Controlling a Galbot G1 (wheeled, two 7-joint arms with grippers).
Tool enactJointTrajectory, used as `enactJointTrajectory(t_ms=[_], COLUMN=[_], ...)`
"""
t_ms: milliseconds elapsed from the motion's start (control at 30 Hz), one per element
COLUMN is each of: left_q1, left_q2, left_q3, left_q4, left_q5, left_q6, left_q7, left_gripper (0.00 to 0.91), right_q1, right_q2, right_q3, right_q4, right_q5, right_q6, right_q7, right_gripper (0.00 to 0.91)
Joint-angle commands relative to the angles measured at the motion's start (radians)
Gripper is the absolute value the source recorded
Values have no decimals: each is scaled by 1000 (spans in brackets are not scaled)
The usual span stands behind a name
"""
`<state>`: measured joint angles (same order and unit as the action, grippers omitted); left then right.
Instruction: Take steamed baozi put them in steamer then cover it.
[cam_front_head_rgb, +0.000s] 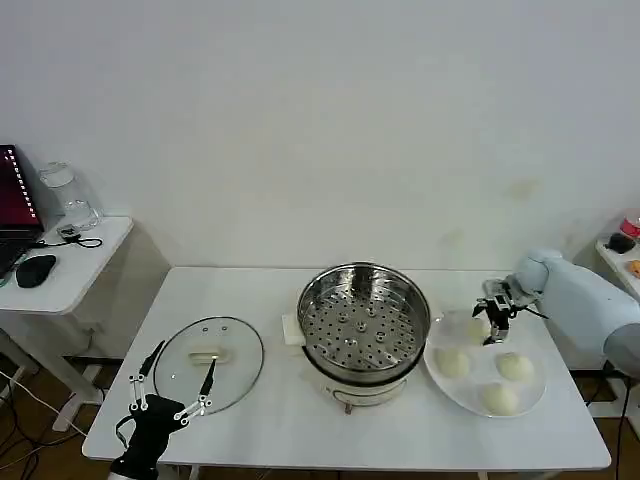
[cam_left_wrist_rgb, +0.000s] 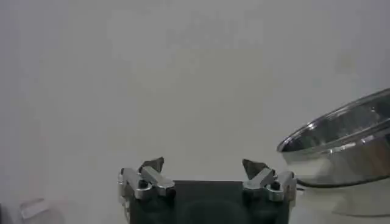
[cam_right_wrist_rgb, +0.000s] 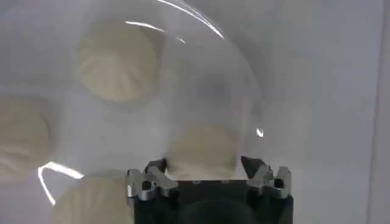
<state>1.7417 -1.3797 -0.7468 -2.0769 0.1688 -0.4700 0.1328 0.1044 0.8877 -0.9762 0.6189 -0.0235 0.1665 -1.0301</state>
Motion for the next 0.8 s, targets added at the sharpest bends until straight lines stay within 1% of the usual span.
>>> enactJointTrajectory(t_ms=[33,133,200,300,333,367,467,533,633,733,800], left_q1=[-6,-8,-7,-8,-9,-10,-12,-11,-12,-7,0], left_q2=[-7,-5,-3,-2,-2,-3,-6,-6,-7,-12,-12], left_q3=[8,9,7,5,5,6,7,7,8,10,11], left_q4=[-1,0,-2,-2,0,1,3,1,0,-1,-5], left_q5=[4,5,5,4,4,4,4,4,4,6,8], left_q6=[3,4,4,4,4,3,2,2,0,-2,-4], left_q7=[0,0,0,0,0,-1,-1,0,-1,-1,-1], left_gripper=[907,907,907,907,907,907,907,907,907,907,907], right_q1=[1,14,44,86,106,116,150,165,187,164,147], right_q2=[-2,-14,-30,-60,-74,-81,-114,-129,-164,-185,-197], right_q3=[2,-9,-37,-80,-102,-111,-148,-165,-189,-183,-171], right_q4=[3,37,77,148,187,203,276,310,350,357,361], right_q5=[0,20,45,74,96,108,126,141,144,139,136], right_q6=[0,-2,-3,-6,-10,-13,-14,-19,-26,-27,-28], right_q7=[2,3,3,3,3,3,3,4,2,4,6], right_gripper=[796,796,796,776,776,756,725,725,725,725,746])
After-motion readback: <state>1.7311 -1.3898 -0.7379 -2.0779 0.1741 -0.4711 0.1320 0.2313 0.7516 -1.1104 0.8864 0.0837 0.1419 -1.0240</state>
